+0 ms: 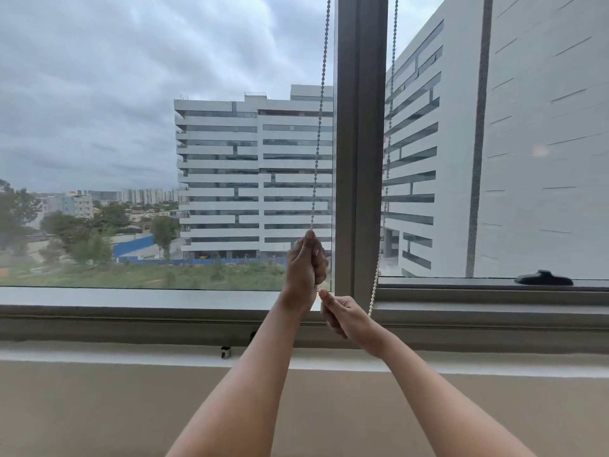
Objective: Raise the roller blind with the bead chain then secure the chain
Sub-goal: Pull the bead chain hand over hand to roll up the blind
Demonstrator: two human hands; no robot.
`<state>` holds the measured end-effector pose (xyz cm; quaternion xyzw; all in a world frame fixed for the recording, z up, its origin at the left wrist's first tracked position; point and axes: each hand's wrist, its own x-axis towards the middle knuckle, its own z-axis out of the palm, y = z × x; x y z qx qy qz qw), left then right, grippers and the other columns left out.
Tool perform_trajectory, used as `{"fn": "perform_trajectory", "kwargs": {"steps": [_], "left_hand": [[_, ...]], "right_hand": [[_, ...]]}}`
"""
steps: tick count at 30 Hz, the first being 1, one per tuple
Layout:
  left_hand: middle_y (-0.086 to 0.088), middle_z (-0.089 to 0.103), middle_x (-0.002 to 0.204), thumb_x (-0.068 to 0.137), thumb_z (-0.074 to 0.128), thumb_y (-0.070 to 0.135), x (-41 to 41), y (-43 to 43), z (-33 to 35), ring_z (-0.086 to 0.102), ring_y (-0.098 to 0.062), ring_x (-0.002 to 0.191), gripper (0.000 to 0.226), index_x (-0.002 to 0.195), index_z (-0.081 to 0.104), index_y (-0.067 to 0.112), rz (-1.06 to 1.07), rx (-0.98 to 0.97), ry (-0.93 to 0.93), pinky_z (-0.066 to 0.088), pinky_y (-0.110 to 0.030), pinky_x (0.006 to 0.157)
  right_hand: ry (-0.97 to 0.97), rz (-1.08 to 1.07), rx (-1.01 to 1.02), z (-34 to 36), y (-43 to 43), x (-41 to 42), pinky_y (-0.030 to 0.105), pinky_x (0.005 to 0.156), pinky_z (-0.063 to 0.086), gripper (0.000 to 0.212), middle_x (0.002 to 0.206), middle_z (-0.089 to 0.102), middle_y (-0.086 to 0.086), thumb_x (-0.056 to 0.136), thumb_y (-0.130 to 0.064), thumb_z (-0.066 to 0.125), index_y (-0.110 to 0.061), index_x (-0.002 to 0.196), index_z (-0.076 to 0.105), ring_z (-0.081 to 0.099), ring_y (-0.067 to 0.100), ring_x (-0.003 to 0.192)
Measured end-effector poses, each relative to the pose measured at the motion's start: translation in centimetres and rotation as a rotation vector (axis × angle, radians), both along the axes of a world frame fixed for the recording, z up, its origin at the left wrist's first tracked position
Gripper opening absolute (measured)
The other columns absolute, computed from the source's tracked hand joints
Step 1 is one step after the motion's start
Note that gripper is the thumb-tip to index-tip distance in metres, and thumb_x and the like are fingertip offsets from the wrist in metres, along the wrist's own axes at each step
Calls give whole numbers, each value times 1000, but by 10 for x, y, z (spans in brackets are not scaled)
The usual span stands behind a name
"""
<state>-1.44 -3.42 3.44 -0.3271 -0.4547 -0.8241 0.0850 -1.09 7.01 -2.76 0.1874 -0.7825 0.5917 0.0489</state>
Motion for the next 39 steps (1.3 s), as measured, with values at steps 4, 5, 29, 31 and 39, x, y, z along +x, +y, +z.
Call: {"fn": "perform_trajectory", "kwargs": {"steps": [4,5,29,31,39], "left_hand": [[13,31,36,99,27,25,1,0,1,21,2,29,41,60,29,15,3,-8,-1,14,-10,30],[13,31,36,99,27,25,2,1,2,21,2,29,40,60,30,15,4,-11,1,14,-10,30],[5,46,43,93,31,14,-4,6,20,40,-8,40,38,59,47,13,-184,-222,-132,28,-24,52],[3,56,47,90,30,11,-10,-3,40,49,-11,51,40,59,55,11,-102,-262,-93,35,-27,63],[-3,53,71,98,29,36,4,-5,183,51,-13,66,39,84,57,12,146,-250,49,42,-25,66]], "right_hand": [[-75,86,45,4,2,-1,16,38,22,52,48,39,-1,94,-45,33,-15,55,49,31,6,38],[-98,119,63,7,5,0,17,40,25,49,49,42,-1,92,-47,37,-15,59,54,34,6,39],[473,-299,-371,148,-32,5,19,36,21,54,48,27,2,95,-47,33,-19,48,29,21,8,35],[499,-309,-338,150,-31,6,23,41,23,55,45,29,1,95,-45,33,-17,48,31,23,8,34],[471,-202,-384,151,-38,4,16,30,19,56,28,28,-8,98,-38,33,-15,47,32,23,5,23]]}}
